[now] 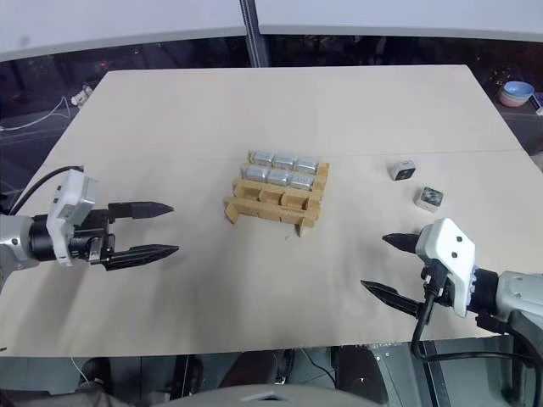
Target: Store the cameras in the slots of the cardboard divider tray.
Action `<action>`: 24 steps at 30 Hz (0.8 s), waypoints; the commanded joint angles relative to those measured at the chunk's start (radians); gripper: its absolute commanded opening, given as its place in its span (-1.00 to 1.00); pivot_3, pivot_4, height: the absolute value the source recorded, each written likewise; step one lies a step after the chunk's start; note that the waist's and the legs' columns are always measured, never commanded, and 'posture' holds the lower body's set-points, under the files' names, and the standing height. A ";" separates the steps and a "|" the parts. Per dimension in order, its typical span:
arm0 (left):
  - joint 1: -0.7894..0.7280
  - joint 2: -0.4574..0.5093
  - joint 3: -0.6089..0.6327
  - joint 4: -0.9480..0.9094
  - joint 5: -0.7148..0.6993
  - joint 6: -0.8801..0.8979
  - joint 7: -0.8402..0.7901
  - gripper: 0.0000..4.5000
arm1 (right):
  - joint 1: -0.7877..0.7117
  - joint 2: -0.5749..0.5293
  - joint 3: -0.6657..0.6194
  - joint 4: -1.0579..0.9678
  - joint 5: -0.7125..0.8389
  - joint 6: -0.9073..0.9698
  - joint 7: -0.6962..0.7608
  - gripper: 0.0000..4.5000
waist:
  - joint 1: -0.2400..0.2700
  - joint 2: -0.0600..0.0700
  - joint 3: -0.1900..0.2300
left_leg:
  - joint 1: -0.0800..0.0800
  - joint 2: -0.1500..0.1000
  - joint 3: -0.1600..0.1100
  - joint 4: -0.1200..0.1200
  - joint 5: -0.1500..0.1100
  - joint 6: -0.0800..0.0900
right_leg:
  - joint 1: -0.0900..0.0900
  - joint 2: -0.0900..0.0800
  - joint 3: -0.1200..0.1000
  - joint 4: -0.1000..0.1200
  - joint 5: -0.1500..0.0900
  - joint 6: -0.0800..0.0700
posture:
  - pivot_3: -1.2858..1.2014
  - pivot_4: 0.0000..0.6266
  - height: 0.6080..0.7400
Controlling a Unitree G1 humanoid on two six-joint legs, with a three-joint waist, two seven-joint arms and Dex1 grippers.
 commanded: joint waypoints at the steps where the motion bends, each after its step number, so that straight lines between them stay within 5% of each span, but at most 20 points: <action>1: -0.060 -0.024 0.000 -0.027 -0.025 0.001 0.024 0.97 | -0.028 0.022 -0.020 -0.020 -0.005 -0.012 -0.062 0.99 | 0.000 0.000 0.000 | 0.000 0.000 0.000 0.000 0.000 0.000 | 0.000 0.000 0.000 0.000 0.000 0.000 | 0.03 -0.52 1.00; 7: -0.198 -0.115 -0.020 -0.103 -0.180 0.052 0.013 0.97 | -0.039 0.077 -0.062 0.010 -0.116 0.032 -0.258 0.99 | 0.002 -0.002 -0.001 | 0.000 -0.001 0.000 0.002 0.000 0.000 | 0.000 0.000 -0.001 0.001 0.000 0.000 | 0.03 -0.52 1.00; 15: -0.321 -0.111 -0.128 -0.164 -0.248 0.090 -0.088 0.97 | 0.061 0.318 -0.227 -0.067 0.081 0.334 -0.599 0.99 | -0.008 -0.001 -0.001 | 0.001 -0.001 0.000 0.001 0.000 -0.001 | 0.000 0.001 0.002 0.003 0.000 0.000 | 0.03 -0.52 1.00; 24: -0.366 -0.124 -0.189 -0.127 -0.198 0.048 -0.125 0.97 | -0.018 0.581 -0.134 -0.086 0.005 0.452 -0.975 0.99 | -0.010 0.001 -0.001 | 0.002 0.000 0.001 0.001 0.001 -0.002 | -0.001 0.001 0.002 0.005 0.000 0.000 | 0.03 -0.52 1.00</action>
